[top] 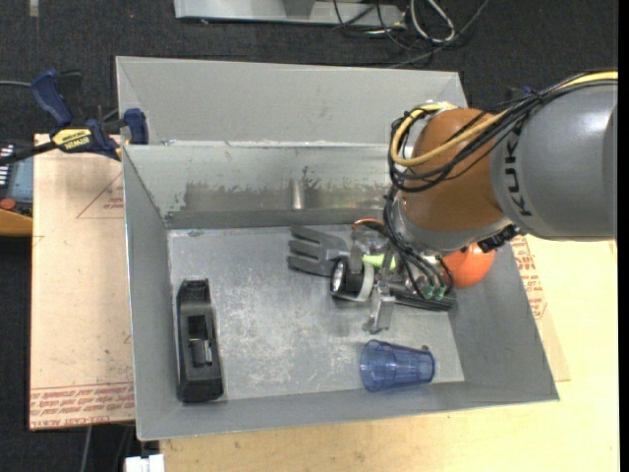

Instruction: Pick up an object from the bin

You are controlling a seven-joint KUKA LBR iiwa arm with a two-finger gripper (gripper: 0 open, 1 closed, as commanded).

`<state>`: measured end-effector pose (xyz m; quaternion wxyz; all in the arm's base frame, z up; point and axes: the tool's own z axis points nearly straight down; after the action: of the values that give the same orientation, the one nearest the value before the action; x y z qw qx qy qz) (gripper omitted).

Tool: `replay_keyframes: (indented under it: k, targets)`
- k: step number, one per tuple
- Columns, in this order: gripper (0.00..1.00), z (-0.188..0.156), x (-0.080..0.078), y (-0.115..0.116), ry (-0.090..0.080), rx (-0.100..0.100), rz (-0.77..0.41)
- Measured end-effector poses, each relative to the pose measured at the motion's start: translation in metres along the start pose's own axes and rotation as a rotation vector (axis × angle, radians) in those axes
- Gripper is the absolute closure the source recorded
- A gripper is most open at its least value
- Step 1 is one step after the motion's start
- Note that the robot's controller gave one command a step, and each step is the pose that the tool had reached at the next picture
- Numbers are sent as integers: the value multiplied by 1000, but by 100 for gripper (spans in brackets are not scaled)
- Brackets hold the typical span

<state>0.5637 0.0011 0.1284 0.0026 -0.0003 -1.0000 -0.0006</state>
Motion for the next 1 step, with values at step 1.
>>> replay_keyframes:
  k: [1]
  targets:
    - [0,-5,-2,0,-7,0,0]
